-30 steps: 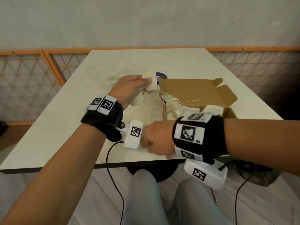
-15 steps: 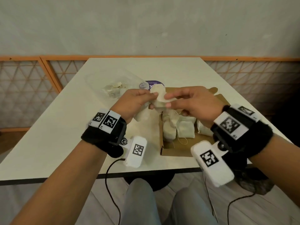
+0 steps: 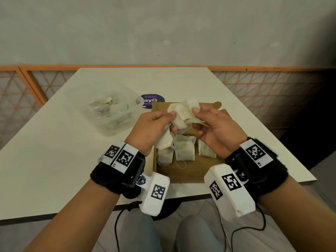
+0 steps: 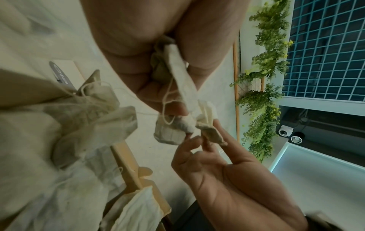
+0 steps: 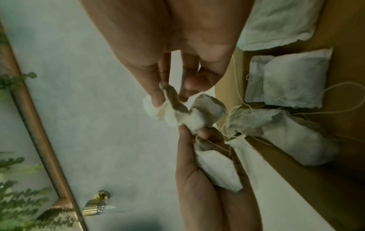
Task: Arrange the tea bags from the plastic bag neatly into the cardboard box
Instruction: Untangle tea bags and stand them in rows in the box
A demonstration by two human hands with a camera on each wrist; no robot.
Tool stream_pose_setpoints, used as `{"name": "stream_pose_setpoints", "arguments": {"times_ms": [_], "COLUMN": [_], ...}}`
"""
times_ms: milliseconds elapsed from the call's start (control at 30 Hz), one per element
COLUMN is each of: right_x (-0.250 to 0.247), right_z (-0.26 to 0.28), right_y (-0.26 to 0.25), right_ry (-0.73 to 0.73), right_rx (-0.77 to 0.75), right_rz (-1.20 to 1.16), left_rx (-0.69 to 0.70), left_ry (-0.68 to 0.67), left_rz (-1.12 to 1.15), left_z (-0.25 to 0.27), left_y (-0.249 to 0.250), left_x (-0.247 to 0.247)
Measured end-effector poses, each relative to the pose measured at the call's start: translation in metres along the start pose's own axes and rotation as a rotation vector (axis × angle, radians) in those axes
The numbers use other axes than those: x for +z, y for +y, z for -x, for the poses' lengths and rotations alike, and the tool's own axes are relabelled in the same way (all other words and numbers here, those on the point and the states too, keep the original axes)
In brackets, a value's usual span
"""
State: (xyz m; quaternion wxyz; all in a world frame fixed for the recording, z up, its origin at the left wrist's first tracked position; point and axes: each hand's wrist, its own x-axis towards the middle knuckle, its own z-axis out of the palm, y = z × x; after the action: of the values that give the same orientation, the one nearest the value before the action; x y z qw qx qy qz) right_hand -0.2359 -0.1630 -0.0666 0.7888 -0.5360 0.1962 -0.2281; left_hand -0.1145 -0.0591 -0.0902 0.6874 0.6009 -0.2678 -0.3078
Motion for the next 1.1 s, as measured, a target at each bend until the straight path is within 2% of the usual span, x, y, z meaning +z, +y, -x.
{"name": "stream_pose_setpoints", "arguments": {"times_ms": [133, 300, 467, 567, 700, 767, 867, 1000, 1100], "right_x": [-0.003, -0.007, -0.009, -0.007, -0.006, -0.011, -0.015, -0.021, -0.028], "right_z": [0.0, -0.001, -0.003, -0.003, -0.002, -0.003, -0.004, -0.007, -0.009], "right_y": [-0.003, 0.003, 0.009, 0.012, 0.007, 0.001, -0.014, -0.032, -0.032], "right_ry": [0.008, 0.06, 0.093, 0.123, 0.109, 0.104, 0.089, 0.099, 0.085], "right_rx": [-0.025, -0.063, -0.141, -0.142, -0.107, -0.106, -0.195, -0.278, -0.229], "right_rz": [-0.065, 0.072, 0.145, 0.126, 0.098, 0.194, 0.476, 0.707, 0.858], "left_rx": [0.013, 0.055, 0.036, 0.062, 0.114, 0.128, 0.135, 0.047, -0.009], "left_ry": [0.053, 0.057, 0.124, 0.094, 0.035, 0.029, -0.009, -0.038, 0.002], "left_rz": [0.013, 0.01, 0.058, 0.074, -0.015, -0.078, -0.187, -0.144, -0.114], "left_z": [-0.001, 0.002, 0.003, 0.006, 0.008, 0.007, 0.005, 0.001, -0.004], "left_y": [0.001, -0.003, -0.009, -0.01, -0.012, -0.011, -0.008, -0.008, -0.014], "left_x": [0.005, 0.015, 0.018, 0.022, 0.023, 0.02, 0.017, 0.02, 0.02]}}
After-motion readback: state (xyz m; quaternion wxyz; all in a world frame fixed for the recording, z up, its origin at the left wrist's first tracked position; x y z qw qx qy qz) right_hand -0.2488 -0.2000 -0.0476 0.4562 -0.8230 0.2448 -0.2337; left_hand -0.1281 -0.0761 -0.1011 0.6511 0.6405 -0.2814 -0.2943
